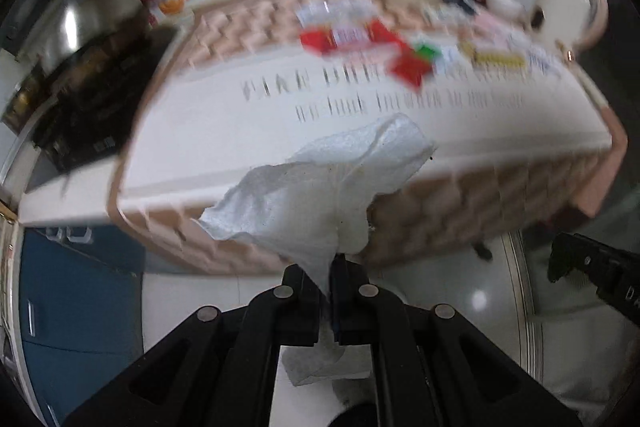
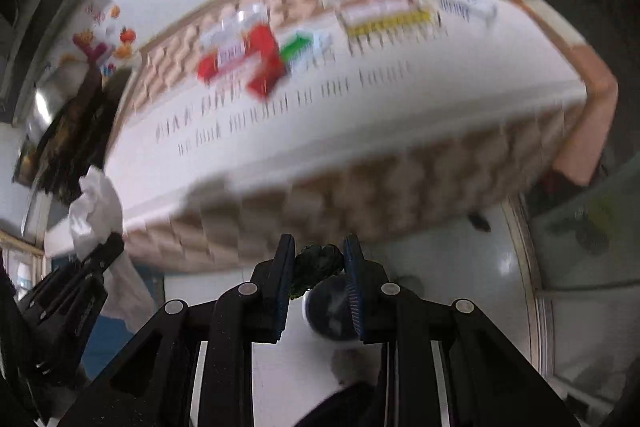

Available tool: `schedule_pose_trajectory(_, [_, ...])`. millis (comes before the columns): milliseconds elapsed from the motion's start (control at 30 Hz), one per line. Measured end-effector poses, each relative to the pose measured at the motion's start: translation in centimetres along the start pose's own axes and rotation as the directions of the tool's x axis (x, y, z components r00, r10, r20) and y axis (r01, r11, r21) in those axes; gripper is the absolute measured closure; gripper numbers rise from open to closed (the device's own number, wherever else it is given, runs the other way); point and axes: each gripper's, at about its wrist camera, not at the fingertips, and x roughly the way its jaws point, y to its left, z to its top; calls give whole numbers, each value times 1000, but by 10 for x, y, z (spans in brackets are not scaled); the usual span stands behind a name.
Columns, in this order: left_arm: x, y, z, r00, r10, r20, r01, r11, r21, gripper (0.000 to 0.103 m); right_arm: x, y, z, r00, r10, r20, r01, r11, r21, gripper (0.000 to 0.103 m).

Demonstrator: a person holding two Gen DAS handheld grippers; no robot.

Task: Collect trash
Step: 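Lower the tissue over the bin and open the left tool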

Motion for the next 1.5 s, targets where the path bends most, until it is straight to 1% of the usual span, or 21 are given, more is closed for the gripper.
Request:
schedule_pose_trajectory(67, [28, -5, -19, 995, -37, -89, 37, 999, -8, 101, 14, -7, -24, 999, -9, -47, 9, 1000, 8, 77])
schedule_pose_trajectory(167, [84, -7, -46, 970, -87, -226, 79, 996, -43, 101, 44, -20, -54, 993, -19, -120, 21, 1000, 16, 77])
schedule_pose_trajectory(333, [224, -9, -105, 882, -128, -454, 77, 989, -129, 101, 145, -53, -105, 962, -18, -273, 28, 999, 34, 77])
schedule_pose_trajectory(467, [330, -19, -149, 820, -148, -553, 70, 985, -159, 101, 256, -78, -140, 934, -1, -358, 19, 999, 46, 77])
schedule_pose_trajectory(567, [388, -19, -173, 776, -194, -600, 82, 974, -210, 99, 323, -92, -158, 919, 17, -393, 11, 998, 68, 77])
schedule_pose_trajectory(633, [424, -21, -186, 757, -221, -615, 90, 967, -237, 97, 370, -102, -170, 907, 34, -420, 0, 997, 81, 77])
schedule_pose_trajectory(767, [455, -33, -207, 735, -235, -636, 116, 968, -224, 95, 450, -114, -197, 865, 22, -501, 3, 999, 49, 77])
schedule_pose_trajectory(833, [459, -35, -210, 737, -237, -633, 123, 968, -219, 85, 470, -118, -206, 848, 8, -530, 3, 1000, 20, 76])
schedule_pose_trajectory(867, [459, -35, -212, 740, -225, -633, 115, 971, -210, 60, 480, -121, -212, 839, -7, -544, 12, 1000, 5, 76])
schedule_pose_trajectory(900, [458, -34, -214, 747, -220, -628, 111, 972, -208, 28, 487, -123, -217, 831, -18, -555, 18, 1000, -5, 75])
schedule_pose_trajectory(933, [458, -33, -214, 753, -215, -622, 106, 972, -208, 17, 490, -126, -222, 824, -21, -566, 18, 1000, -11, 74])
schedule_pose_trajectory(967, [455, -31, -215, 761, -208, -615, 99, 973, -207, 11, 494, -128, -226, 818, -28, -575, 23, 1000, -16, 68])
schedule_pose_trajectory(1000, [451, -30, -215, 763, -204, -613, 92, 973, -209, 11, 495, -131, -229, 814, -42, -579, 37, 999, -20, 55])
schedule_pose_trajectory(1100, [445, -20, -216, 771, -184, -609, 70, 976, -207, 8, 489, -135, -230, 817, -40, -575, 40, 999, -13, 38])
schedule_pose_trajectory(1133, [441, -18, -214, 778, -172, -604, 62, 978, -200, 8, 485, -134, -229, 820, -44, -571, 40, 999, -18, 34])
schedule_pose_trajectory(1200, [430, -15, -211, 794, -150, -590, 45, 981, -189, 8, 481, -131, -227, 822, -53, -567, 41, 999, -35, 12])
schedule_pose_trajectory(1267, [420, -11, -206, 811, -134, -569, 36, 983, -181, 8, 476, -128, -225, 825, -61, -562, 43, 998, -46, 1])
schedule_pose_trajectory(1333, [400, -7, -200, 840, -95, -535, 15, 988, -152, 8, 465, -122, -220, 833, -90, -546, 60, 996, -73, 1])
schedule_pose_trajectory(1367, [391, -6, -197, 847, -77, -525, 5, 990, -138, 8, 460, -119, -218, 837, -99, -539, 64, 994, -84, 1])
schedule_pose_trajectory(1433, [370, -4, -193, 856, -63, -514, -4, 992, -130, 8, 447, -111, -212, 845, -127, -519, 81, 991, -111, 1])
schedule_pose_trajectory(1500, [348, -2, -189, 857, -66, -512, -5, 991, -137, 8, 426, -103, -205, 850, -157, -503, 102, 986, -134, 1])
